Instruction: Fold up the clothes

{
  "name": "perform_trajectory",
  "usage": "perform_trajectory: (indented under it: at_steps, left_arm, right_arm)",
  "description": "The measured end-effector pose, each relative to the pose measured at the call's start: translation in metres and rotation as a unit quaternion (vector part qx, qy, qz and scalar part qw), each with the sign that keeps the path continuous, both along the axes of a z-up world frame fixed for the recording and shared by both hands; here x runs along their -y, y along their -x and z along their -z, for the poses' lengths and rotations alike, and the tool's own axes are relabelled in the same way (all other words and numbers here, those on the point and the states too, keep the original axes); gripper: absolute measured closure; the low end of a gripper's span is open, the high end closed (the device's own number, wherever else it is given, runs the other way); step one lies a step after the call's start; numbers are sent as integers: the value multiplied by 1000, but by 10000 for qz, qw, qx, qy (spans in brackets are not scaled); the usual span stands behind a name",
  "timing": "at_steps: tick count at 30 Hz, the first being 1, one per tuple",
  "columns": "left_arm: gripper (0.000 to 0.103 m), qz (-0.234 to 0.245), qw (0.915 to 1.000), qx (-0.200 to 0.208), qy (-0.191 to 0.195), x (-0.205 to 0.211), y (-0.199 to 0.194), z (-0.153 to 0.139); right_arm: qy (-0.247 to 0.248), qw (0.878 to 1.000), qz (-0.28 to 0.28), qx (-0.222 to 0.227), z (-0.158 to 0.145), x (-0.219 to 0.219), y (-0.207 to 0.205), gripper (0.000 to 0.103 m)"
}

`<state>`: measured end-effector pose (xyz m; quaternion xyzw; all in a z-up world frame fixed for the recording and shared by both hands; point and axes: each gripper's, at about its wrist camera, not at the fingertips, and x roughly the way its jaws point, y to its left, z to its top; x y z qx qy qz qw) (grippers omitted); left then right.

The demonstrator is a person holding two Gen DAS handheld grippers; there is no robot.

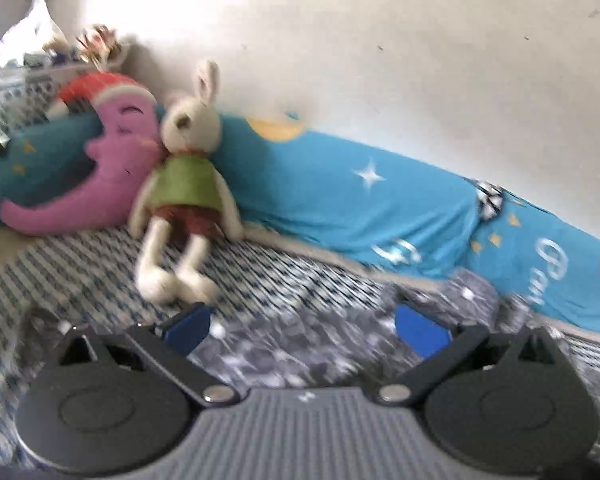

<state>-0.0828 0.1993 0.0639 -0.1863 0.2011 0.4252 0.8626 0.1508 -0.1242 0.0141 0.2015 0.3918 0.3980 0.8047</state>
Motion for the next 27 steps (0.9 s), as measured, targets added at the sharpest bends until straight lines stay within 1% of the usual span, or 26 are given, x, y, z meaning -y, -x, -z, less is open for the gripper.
perform_trajectory:
  at_steps: [2,4,7,11,14,16,18,20,22,25,27]
  left_arm:
    - [0,82,9998,-1,195,-5,-7,4]
    - [0,191,9991,1,366,-7,-15,8]
    - [0,363,9987,-161,304,-1,-29,14]
    - [0,643,9970,-280,332,8,-45,20]
    - [0,819,9953,-357,360,13,-52,23]
    - [0,904,9944,-383,380,17,-55,24]
    - [0,954,9939,-384,411,19,-55,25]
    - [0,971,9935,-372,454,19,-55,26]
    - [0,946,9936,-361,493,18,-54,25]
    - [0,865,9942,-327,552,14,-50,24]
    - [0,785,9949,-298,550,11,-46,23]
  right_arm:
    - [-29,9995,117,-301,9,-2,-18,33]
    - [62,9989,157,-440,17,-10,-32,33]
    - [288,9982,221,-471,24,-26,-45,33]
    - [398,9960,320,-730,37,-40,-56,33]
    - [370,9944,349,-932,45,-46,-59,33]
    - [275,9949,355,-901,46,-51,-61,33]
    - [310,9961,411,-713,46,-57,-63,35]
    - [354,9966,451,-596,47,-63,-64,48]
    - [264,9968,440,-615,50,-67,-64,71]
    - [-67,9978,329,-575,48,-74,-60,82]
    - [-338,9981,130,-495,42,-82,-54,84]
